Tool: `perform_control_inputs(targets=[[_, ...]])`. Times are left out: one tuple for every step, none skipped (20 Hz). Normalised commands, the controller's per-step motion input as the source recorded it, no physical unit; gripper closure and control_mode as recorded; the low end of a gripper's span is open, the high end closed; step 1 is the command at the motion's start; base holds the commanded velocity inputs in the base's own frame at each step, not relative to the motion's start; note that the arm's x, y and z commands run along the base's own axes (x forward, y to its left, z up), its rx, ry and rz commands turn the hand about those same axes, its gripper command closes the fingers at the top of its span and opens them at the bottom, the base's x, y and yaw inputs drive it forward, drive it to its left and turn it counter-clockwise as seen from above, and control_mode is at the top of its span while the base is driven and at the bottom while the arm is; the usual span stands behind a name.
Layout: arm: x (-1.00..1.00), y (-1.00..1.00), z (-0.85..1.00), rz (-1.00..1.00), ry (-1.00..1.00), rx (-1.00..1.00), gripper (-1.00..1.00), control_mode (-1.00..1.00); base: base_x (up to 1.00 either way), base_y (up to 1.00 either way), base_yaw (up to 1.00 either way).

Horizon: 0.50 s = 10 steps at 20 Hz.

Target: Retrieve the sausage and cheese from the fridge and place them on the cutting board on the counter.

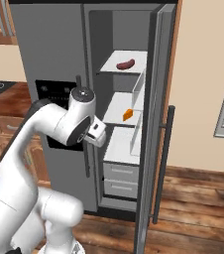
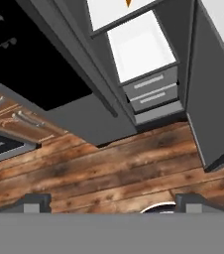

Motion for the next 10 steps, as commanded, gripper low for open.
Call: perform_control_inputs(targets=[[1.0, 0.44, -0.21, -0.28, 0.18, 0.22, -1.0, -1.0, 0.0, 0.0, 0.0], [1.0, 0.39, -0.24, -0.3, 0.15, 0.21, -1.0, -1.0, 0.0, 0.0, 0.0], [1.0, 0.39, -0.26, -0.31, 0.15, 0.22, -1.0, -1.0, 0.0, 0.0, 0.0], [1.0, 0.29, -0.34, -0.32, 0.13, 0.22, -1.0, -1.0, 0.0, 0.0, 0.0], [1.0, 0.24, -0.39, -0.33, 0.12, 0.21, -1.0, -1.0, 0.0, 0.0, 0.0], [1.0, 0.14, -0.51, -0.35, 0.09, 0.21, -1.0, -1.0, 0.0, 0.0, 0.0], [1.0, 0.09, -0.51, -0.36, 0.07, 0.21, -1.0, -1.0, 0.0, 0.0, 0.0], [1.0, 0.06, -0.52, -0.37, 0.06, 0.21, -1.0, -1.0, 0.0, 0.0, 0.0], [1.0, 0.0, -0.53, -0.39, 0.05, 0.2, -1.0, -1.0, 0.0, 0.0, 0.0], [1.0, 0.0, -0.49, -0.39, 0.05, 0.19, -1.0, -1.0, 0.0, 0.0, 0.0]])
